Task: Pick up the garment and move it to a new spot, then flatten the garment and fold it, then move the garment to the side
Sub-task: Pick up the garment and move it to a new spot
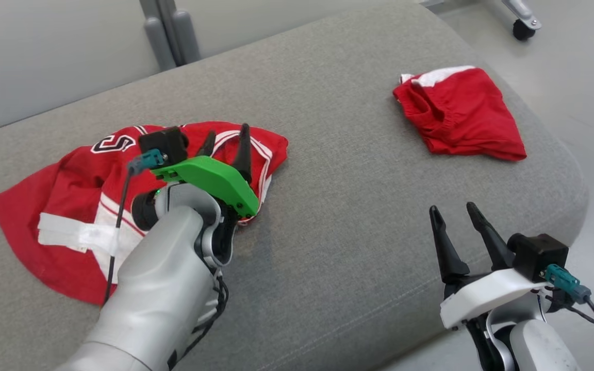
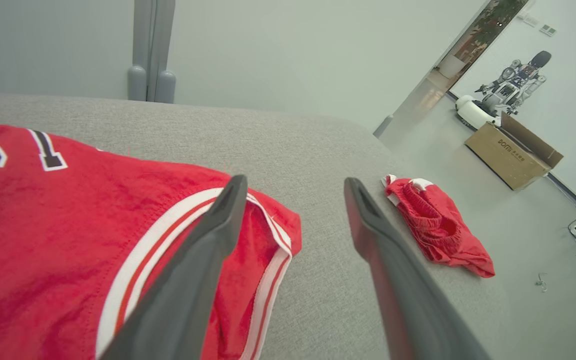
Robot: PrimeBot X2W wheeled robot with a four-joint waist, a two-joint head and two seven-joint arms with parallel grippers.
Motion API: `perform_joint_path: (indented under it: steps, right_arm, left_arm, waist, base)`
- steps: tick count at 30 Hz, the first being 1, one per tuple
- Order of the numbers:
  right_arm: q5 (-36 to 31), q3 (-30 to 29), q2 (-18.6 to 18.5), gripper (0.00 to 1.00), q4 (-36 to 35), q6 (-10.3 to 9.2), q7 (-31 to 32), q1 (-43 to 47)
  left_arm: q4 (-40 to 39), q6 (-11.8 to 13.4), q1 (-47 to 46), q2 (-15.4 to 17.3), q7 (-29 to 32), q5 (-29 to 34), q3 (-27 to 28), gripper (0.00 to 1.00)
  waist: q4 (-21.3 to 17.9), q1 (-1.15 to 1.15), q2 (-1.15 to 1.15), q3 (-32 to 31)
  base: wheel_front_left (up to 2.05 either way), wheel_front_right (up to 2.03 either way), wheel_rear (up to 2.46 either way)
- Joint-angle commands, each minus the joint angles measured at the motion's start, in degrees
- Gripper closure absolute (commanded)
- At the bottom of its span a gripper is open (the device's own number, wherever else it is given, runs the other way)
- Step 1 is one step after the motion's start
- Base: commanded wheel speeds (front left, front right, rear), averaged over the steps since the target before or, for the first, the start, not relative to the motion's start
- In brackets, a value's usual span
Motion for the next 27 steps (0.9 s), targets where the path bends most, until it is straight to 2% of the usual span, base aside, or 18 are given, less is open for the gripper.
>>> perform_joint_path:
  steps: [1, 8, 12, 23, 27]
  right_arm:
    - [-0.3, -0.2, -0.1, 0.0, 0.2, 0.0, -0.1, 0.9]
    - [1.0, -1.2, -0.1, 0.0, 1.2, 0.0, -0.2, 2.5]
    - [3.3, -1.9, -0.1, 0.0, 3.2, 0.0, -0.9, 2.0]
    - [10.6, -1.9, -0.1, 0.0, 17.1, 0.0, -5.3, -4.0]
    - [12.0, -0.7, -0.1, 0.0, 20.9, 0.0, -6.4, -5.9]
  left_arm:
    - [-0.8, -0.1, 1.9, 0.2, -0.7, -0.6, -1.1, 0.0]
    - [-5.2, 0.9, 6.7, 0.2, -3.0, 2.0, -5.9, 0.0]
    - [-9.1, 2.0, 10.2, 0.6, -3.6, 4.2, -5.9, 0.0]
    - [-26.0, 6.7, 22.0, 4.6, -3.7, 10.4, -6.8, 0.0]
    - [-30.6, 8.3, 24.2, 6.2, -3.7, 11.3, -7.1, 0.0]
  waist:
    - [5.7, 0.0, 0.0, -3.7]
    - [15.6, 0.0, 0.0, -6.3]
    - [21.3, 0.0, 0.0, -6.6]
    - [35.5, 0.0, 0.0, -5.7]
    - [38.2, 0.0, 0.0, -5.4]
  base:
    - [0.0, 0.0, 0.0]
    - [0.0, 0.0, 0.0]
    - [0.0, 0.0, 0.0]
    - [0.0, 0.0, 0.0]
    - [0.0, 0.0, 0.0]
